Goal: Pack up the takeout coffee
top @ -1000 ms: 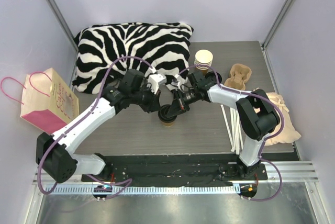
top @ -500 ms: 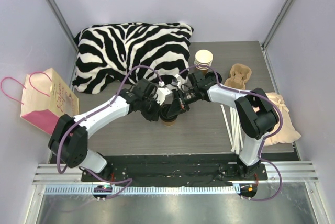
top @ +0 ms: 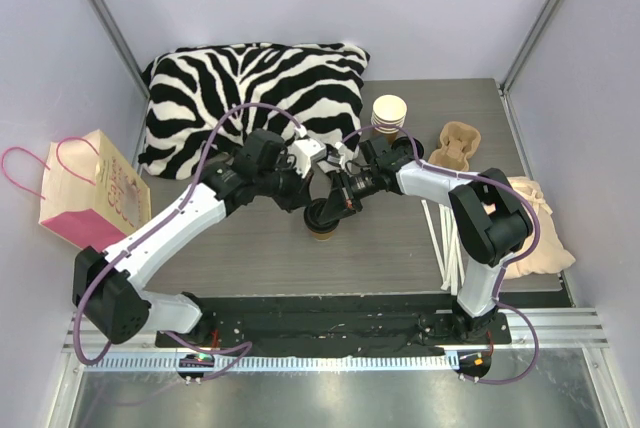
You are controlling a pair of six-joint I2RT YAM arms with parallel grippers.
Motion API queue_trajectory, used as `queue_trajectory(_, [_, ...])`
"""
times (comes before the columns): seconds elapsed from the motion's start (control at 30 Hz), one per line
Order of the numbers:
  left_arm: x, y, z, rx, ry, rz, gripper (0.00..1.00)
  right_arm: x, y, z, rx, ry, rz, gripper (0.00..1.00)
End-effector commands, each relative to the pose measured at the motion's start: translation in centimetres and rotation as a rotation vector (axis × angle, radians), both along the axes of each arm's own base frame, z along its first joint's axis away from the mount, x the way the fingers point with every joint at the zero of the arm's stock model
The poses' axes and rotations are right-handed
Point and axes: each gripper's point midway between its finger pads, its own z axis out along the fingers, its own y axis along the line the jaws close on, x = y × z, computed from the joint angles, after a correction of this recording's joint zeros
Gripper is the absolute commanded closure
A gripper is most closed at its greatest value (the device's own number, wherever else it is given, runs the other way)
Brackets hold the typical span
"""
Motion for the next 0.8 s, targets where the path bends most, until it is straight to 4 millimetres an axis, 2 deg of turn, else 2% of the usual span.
queue_trajectory(0.0, [0.2, -1.3, 0.2, -0.022, -0.001, -0.027, 0.94, 0.9, -0.7, -3.1, -0.106, -0.03, -0.057, 0.99])
queue_trajectory(0.03, [0.2, -1.4, -0.2, -0.015, -0.001, -0.032, 0.93, 0.9, -0.7, -3.0, -0.104, -0.032, -0.056, 0.99])
queue_trajectory(0.07, [0.1, -1.4, -1.7, 0.013, 0.02, -0.035, 0.93, 0.9, -0.6, -3.1, -0.105, -0.027, -0.056, 0.99])
queue_trajectory(0.13, [0.3, -1.2, -3.3, 0.042, 0.022, -0.04, 0.93, 1.0, -0.6, -3.0, -0.104, -0.031, -0.057, 0.99])
queue_trajectory(0.3, [0.1, 0.3, -9.0, 0.192, 0.104, -0.046, 0.94, 1.0, -0.7, -3.5, -0.11, -0.021, -0.056, 0.99])
queue_trajectory(0.37, [-0.2, 0.9, -9.8, 0.218, 0.113, -0.052, 0.94, 0.9, -0.7, -3.7, -0.115, -0.016, -0.056, 0.99])
queue_trajectory(0.5, [-0.5, 1.1, -8.8, 0.208, 0.1, -0.053, 0.94, 1.0, -0.6, -3.5, -0.111, -0.019, -0.056, 0.99])
queue_trajectory(0.6, [-0.4, 0.8, -7.0, 0.173, 0.078, -0.054, 0.92, 1.2, -0.5, -2.9, -0.096, -0.029, -0.051, 0.99])
queue_trajectory(0.7, [-0.6, 0.0, -4.5, 0.105, 0.059, -0.06, 0.89, 1.4, 0.0, -1.0, -0.052, -0.066, -0.034, 0.99])
queue_trajectory(0.77, [-0.6, -0.6, -2.6, 0.056, 0.043, -0.057, 0.85, 1.7, 0.3, 1.0, -0.018, -0.106, -0.028, 0.99])
